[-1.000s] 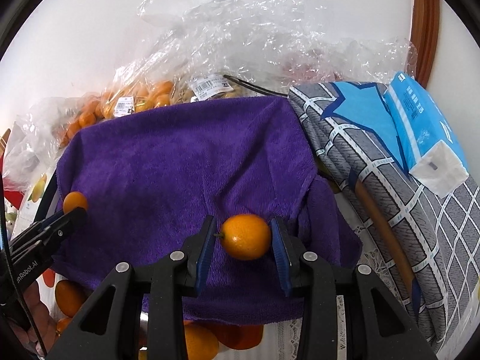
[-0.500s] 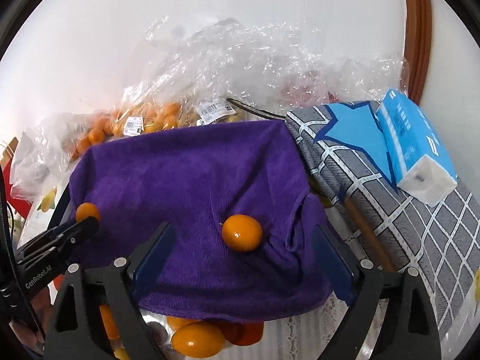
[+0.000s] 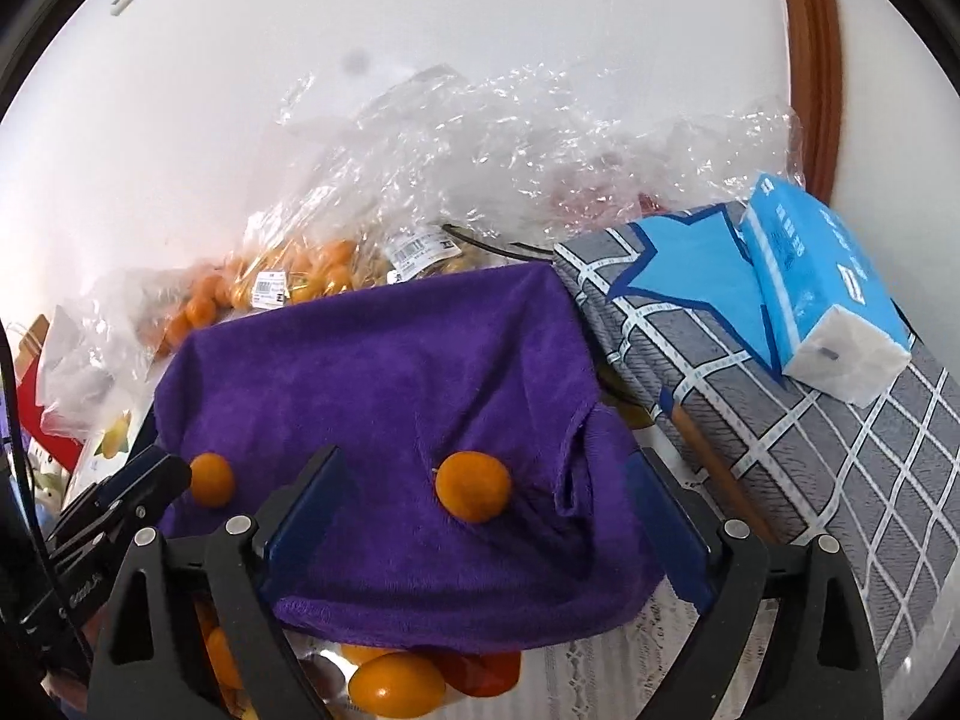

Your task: Organize fruits

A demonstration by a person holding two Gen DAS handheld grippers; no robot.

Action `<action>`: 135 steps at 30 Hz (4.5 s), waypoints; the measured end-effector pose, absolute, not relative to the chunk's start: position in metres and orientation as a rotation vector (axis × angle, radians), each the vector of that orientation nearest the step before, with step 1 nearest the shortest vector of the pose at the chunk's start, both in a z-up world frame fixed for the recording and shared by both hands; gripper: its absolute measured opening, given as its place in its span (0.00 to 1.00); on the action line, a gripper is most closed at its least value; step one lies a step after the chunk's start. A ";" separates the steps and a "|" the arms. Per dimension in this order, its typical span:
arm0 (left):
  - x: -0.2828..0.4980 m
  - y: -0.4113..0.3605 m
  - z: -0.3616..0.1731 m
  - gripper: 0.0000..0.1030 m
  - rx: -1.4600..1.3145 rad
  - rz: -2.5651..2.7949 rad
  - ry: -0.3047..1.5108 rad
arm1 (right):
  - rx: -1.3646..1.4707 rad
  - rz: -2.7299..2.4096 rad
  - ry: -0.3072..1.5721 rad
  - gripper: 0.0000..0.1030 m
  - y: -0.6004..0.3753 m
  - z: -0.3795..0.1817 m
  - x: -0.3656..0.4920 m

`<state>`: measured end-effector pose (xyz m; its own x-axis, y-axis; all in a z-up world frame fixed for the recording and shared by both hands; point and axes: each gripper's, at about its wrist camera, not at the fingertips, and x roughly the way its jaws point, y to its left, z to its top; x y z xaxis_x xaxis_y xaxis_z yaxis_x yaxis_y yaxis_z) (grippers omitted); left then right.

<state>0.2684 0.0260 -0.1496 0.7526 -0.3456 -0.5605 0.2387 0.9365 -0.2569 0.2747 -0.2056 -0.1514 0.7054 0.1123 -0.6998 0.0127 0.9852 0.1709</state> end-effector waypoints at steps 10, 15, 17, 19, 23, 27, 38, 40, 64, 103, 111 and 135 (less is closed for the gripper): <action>0.270 0.032 -0.147 0.46 -0.207 -0.348 0.672 | 0.052 0.069 0.746 0.90 -0.184 -0.140 0.263; 0.273 0.033 -0.151 0.46 -0.215 -0.355 0.697 | 0.064 0.084 0.754 0.87 -0.184 -0.142 0.262; 0.273 0.034 -0.150 0.46 -0.219 -0.351 0.690 | 0.087 0.068 0.736 0.87 -0.190 -0.141 0.257; 0.273 0.036 -0.150 0.46 -0.224 -0.348 0.688 | 0.131 0.078 0.728 0.85 -0.199 -0.138 0.250; 0.274 0.038 -0.150 0.47 -0.250 -0.370 0.697 | 0.187 0.093 0.746 0.81 -0.217 -0.138 0.230; 0.273 0.040 -0.149 0.50 -0.275 -0.382 0.698 | 0.148 0.085 0.787 0.74 -0.222 -0.151 0.202; 0.271 0.033 -0.148 0.53 -0.248 -0.389 0.691 | 0.056 0.114 0.900 0.52 -0.197 -0.198 0.163; 0.270 0.032 -0.149 0.53 -0.244 -0.388 0.693 | 0.040 0.097 0.894 0.46 -0.195 -0.198 0.162; 0.210 0.042 -0.167 0.51 -0.244 -0.391 0.866 | 0.069 0.079 0.842 0.41 -0.204 -0.191 0.156; 0.223 0.077 -0.117 0.37 -0.381 -0.241 0.654 | 0.069 0.131 0.702 0.41 -0.199 -0.147 0.171; 0.255 0.079 -0.120 0.37 -0.396 -0.213 0.623 | 0.065 0.176 0.613 0.41 -0.179 -0.113 0.230; 0.261 0.068 -0.157 0.37 -0.333 -0.121 0.697 | 0.076 0.153 0.744 0.41 -0.187 -0.168 0.263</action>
